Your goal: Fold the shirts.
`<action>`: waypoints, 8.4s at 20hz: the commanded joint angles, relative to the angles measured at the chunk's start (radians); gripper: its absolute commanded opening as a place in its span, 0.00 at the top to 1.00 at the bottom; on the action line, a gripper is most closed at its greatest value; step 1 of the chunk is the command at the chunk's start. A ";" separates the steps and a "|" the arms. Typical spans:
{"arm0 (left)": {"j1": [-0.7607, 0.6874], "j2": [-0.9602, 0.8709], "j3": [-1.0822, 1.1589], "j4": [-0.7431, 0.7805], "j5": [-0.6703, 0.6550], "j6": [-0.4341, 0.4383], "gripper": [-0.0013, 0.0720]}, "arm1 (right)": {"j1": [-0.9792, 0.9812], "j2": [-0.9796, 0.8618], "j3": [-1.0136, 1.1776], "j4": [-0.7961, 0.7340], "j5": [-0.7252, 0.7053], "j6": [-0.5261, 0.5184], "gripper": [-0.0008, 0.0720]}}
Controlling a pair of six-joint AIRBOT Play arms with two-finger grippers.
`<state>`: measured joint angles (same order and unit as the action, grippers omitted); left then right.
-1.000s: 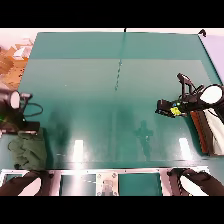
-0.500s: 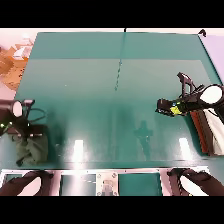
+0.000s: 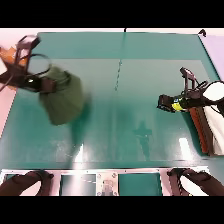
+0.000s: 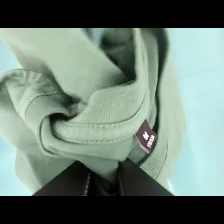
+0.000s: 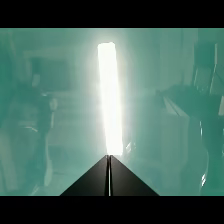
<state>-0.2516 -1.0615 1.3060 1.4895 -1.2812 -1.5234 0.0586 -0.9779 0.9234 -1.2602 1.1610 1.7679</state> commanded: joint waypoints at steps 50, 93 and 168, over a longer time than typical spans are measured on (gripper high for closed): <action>0.139 -0.479 -0.203 -0.733 0.127 0.485 0.95 | -0.150 -0.717 0.454 0.564 0.035 -0.393 0.96; 0.263 -0.435 -0.151 -0.595 0.274 0.422 0.95 | -0.341 -0.547 0.331 0.599 0.045 -0.438 0.97; 0.278 -0.230 -0.674 -0.900 0.441 0.417 0.95 | -0.648 -0.355 0.105 0.589 -0.089 -0.647 0.59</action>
<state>-0.0307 -1.2915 0.5621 0.5377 -0.7639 -1.1301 -0.5854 -1.3323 1.0271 -0.6407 1.0645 1.1217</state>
